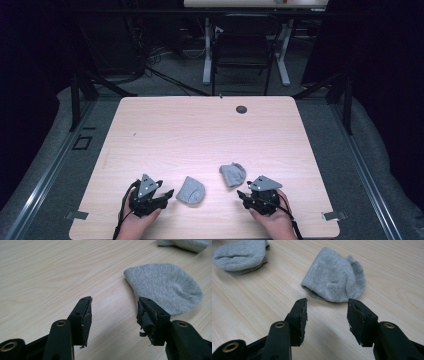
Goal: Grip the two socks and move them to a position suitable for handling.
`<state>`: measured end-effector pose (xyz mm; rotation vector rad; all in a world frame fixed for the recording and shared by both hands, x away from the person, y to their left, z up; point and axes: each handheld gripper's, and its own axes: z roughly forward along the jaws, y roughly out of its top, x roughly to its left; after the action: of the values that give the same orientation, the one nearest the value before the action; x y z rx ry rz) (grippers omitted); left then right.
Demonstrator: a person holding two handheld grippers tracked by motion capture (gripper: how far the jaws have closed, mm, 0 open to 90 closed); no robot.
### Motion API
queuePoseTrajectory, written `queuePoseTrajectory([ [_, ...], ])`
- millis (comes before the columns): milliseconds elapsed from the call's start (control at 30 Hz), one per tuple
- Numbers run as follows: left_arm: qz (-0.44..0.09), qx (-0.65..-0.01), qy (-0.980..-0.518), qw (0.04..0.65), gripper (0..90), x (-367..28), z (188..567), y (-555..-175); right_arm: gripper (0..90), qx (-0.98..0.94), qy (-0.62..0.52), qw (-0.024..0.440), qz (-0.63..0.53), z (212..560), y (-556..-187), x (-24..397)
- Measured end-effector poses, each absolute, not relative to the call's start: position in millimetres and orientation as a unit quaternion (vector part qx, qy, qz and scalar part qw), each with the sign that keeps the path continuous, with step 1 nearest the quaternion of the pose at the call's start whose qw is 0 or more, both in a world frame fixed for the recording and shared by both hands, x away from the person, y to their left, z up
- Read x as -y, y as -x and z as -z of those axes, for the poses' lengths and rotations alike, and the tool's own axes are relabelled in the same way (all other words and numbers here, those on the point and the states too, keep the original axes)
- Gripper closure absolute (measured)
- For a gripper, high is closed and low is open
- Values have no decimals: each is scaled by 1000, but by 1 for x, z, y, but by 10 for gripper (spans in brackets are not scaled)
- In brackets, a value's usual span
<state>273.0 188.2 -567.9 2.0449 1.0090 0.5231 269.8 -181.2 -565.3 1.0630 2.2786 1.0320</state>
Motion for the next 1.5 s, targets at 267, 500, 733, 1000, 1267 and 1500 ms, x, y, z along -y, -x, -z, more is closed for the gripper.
queuePoseTrajectory([
  [267,-217,-403,-798,392,460,-189,567,-272,512,-814,-395,204,-374,566,-272,185],
  [500,-216,-388,-808,388,482,-183,568,-272,513,-816,-391,210,-370,566,-270,184],
  [733,-204,-386,-811,390,558,-179,570,-273,539,-817,-392,209,-368,565,-270,186],
  [1000,-197,-385,-813,389,651,-172,571,-274,592,-818,-390,206,-370,564,-269,185],
  [1267,-191,-368,-829,375,799,-160,573,-272,596,-815,-393,202,-374,563,-269,185],
  [1500,-187,-356,-840,364,876,-154,577,-271,594,-817,-391,202,-373,563,-269,184],
])
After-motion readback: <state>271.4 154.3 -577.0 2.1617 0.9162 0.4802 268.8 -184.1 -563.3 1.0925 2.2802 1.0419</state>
